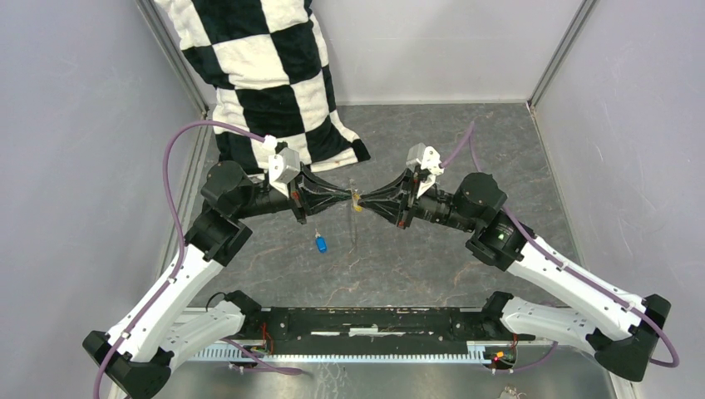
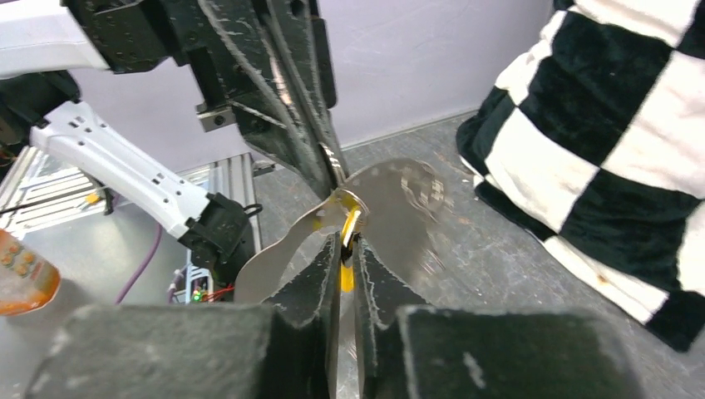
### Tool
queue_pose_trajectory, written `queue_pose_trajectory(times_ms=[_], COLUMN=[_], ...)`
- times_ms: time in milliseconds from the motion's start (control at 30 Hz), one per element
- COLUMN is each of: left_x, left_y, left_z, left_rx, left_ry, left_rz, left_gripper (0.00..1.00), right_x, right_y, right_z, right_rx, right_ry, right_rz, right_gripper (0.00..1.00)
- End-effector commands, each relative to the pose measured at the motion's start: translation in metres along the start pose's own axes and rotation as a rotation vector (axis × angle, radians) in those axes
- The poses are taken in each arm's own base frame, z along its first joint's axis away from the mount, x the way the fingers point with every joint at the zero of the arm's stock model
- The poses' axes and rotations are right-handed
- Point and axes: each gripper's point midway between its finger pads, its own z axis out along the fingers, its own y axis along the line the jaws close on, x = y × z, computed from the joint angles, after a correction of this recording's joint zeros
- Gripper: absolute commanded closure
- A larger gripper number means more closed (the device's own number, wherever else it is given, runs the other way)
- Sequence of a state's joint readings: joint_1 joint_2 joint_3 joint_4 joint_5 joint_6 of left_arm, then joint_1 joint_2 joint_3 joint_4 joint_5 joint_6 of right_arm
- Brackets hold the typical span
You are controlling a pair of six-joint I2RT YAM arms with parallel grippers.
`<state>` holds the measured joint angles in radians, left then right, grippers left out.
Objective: Put the keys on the keyring
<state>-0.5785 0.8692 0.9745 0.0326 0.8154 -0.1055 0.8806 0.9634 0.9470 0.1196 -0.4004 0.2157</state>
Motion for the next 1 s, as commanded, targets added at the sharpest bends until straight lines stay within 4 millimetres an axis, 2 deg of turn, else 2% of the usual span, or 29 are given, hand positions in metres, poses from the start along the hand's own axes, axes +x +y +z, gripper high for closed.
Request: queue_pose_trajectory(times_ms=[0,133,333,533,667,767,900,967], left_x=[-0.014,-0.015,-0.017,-0.018,-0.019,-0.019,-0.018,-0.016], left_y=[-0.009,-0.01,-0.01,-0.009,-0.011,-0.011,-0.013,-0.014], left_z=[0.0,0.0,0.0,0.001,0.001,0.001,0.0,0.0], left_rx=[0.032,0.035,0.035,0.039,0.047,0.05,0.058,0.064], left_ry=[-0.045,-0.048,-0.054,-0.057,-0.059,-0.058,-0.053,-0.05], left_rz=[-0.006,-0.004,0.001,0.004,0.011,0.014,0.018,0.018], left_gripper=[0.98,0.98,0.98,0.98,0.98,0.98,0.98,0.98], right_x=[-0.009,-0.002,0.009,0.02,0.027,0.026,0.003,-0.01], right_y=[-0.001,-0.001,0.006,0.025,0.026,0.024,0.02,0.017], right_z=[-0.005,-0.008,-0.012,-0.006,-0.003,-0.001,-0.005,-0.009], right_rx=[0.013,0.018,-0.019,-0.145,-0.17,-0.166,-0.133,-0.113], right_ry=[-0.033,-0.003,0.036,0.098,0.158,0.187,0.175,0.149], right_rz=[-0.028,-0.034,-0.022,0.021,0.03,0.009,-0.065,-0.107], right_gripper=[0.92,1.0,1.0,0.99,0.98,0.92,0.63,0.57])
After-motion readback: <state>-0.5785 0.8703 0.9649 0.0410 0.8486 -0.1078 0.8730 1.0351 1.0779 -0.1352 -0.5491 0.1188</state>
